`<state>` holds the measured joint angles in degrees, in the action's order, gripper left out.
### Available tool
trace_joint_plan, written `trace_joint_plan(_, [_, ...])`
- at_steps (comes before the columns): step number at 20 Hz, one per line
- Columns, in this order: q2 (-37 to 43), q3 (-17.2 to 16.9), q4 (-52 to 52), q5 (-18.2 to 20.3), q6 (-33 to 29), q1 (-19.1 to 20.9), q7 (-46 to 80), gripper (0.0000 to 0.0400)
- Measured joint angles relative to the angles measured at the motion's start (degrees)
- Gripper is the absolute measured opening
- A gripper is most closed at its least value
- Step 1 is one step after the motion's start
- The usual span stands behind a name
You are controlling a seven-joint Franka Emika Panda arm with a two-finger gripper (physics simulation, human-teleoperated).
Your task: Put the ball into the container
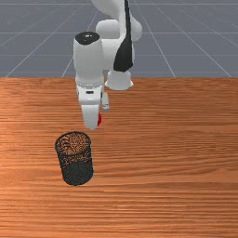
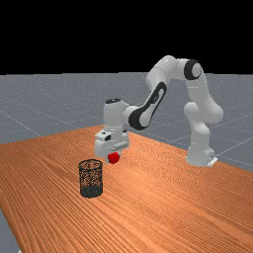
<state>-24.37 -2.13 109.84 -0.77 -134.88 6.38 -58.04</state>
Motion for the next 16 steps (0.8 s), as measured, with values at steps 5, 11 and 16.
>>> trace_joint_plan(5, [2.2,-0.8,0.2,0.4,1.3,0.7,1.4,0.0279])
trace_joint_plan(11, [-2.4,-0.9,-8.8,0.5,6.5,0.4,3.0,0.0279])
trace_joint_plan(16, [-8.0,-1.5,-17.6,-1.4,9.6,-0.6,3.8,0.0279])
